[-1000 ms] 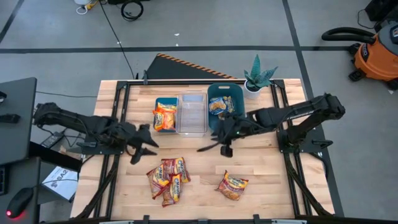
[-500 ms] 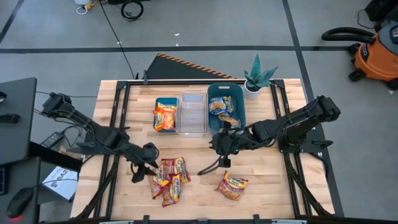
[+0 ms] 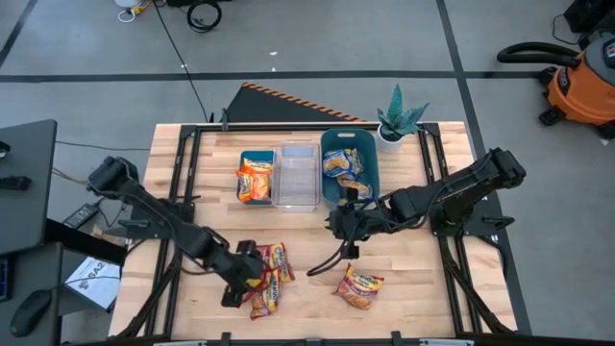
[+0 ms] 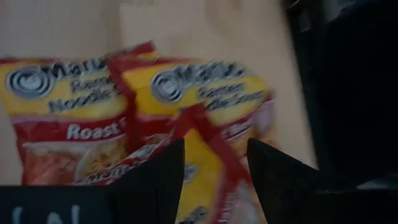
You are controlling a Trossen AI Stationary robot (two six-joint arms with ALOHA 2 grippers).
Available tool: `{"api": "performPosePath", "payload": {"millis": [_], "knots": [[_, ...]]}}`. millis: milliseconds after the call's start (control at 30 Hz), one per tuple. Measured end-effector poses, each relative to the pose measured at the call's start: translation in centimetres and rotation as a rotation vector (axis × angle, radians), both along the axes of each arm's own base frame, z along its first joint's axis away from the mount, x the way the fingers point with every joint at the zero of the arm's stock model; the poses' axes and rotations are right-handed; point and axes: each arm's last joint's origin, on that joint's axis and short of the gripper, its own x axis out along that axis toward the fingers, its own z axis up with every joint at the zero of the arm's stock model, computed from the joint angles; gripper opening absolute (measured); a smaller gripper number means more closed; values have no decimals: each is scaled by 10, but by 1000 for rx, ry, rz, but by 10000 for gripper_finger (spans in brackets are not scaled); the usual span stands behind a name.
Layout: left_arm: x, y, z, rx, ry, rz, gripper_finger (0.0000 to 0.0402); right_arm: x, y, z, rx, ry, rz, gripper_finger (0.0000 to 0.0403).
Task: Sort Maruchan noodles
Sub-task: Put the red noodle pack into the transparent bin
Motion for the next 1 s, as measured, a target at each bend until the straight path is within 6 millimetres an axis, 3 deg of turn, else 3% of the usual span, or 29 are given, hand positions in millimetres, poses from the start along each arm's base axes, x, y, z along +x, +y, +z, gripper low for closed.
{"api": "performPosePath", "payload": {"millis": [200,567,1000], "knots": [[3,0,-18,69,70,26,180,1,-1,1,-16,-7,14,87],[2,0,-17,73,73,30,177,5,-10,2,-20,-14,-3,87],[4,4,-17,102,66,-2,58,4,-7,2,43,-38,-43,87]]}}
